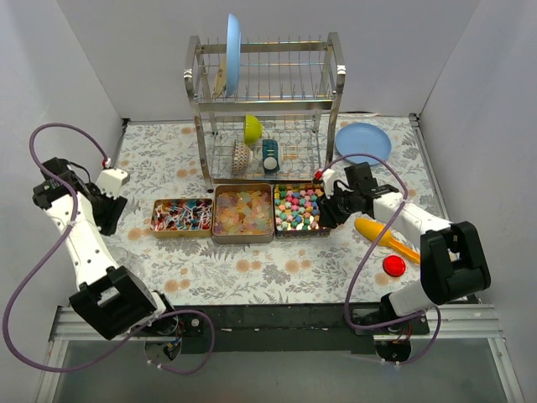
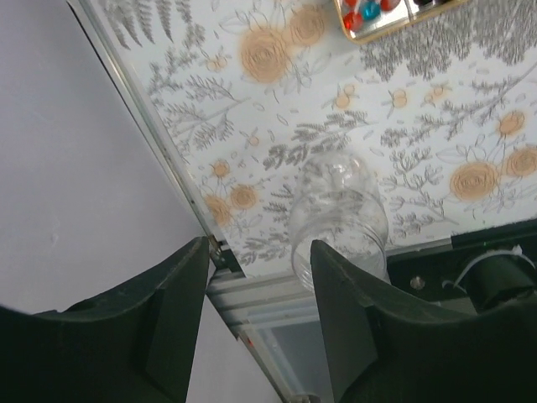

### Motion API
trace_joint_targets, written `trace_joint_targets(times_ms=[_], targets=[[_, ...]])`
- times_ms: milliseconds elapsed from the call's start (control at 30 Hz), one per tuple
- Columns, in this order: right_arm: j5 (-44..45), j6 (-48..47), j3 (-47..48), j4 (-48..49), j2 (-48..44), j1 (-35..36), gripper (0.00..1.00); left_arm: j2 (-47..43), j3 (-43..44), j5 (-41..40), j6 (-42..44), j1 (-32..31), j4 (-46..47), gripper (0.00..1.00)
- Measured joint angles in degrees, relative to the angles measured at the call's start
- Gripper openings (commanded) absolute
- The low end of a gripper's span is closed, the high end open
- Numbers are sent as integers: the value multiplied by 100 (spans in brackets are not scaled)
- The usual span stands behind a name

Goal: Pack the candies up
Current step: Adjust the storage box at the center of the board, then pick up the packing bottle from the center of the board.

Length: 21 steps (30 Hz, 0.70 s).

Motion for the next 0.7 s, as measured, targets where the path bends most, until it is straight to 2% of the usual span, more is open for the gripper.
trace_joint_targets(times_ms=[200, 367, 433, 533, 567, 700], targets=[[-61, -92, 289, -46, 398, 0, 47, -426, -940, -455, 393, 31, -46, 49], [-52, -232, 540, -153, 566, 0, 47, -424, -1825, -787, 577, 28, -81, 45], [-52, -240, 557, -149, 566, 0, 47, -378, -1906, -793, 546, 11, -140, 44], [-52, -227, 549, -149, 557, 0, 47, -350, -1906, -752, 463, -68, -133, 36], [-55, -223, 520, -138, 531, 0, 47, -348, -1906, -741, 446, -96, -133, 30], [-52, -208, 313, -149, 332, 0, 47, -278, -1906, -669, 413, -181, -138, 17]])
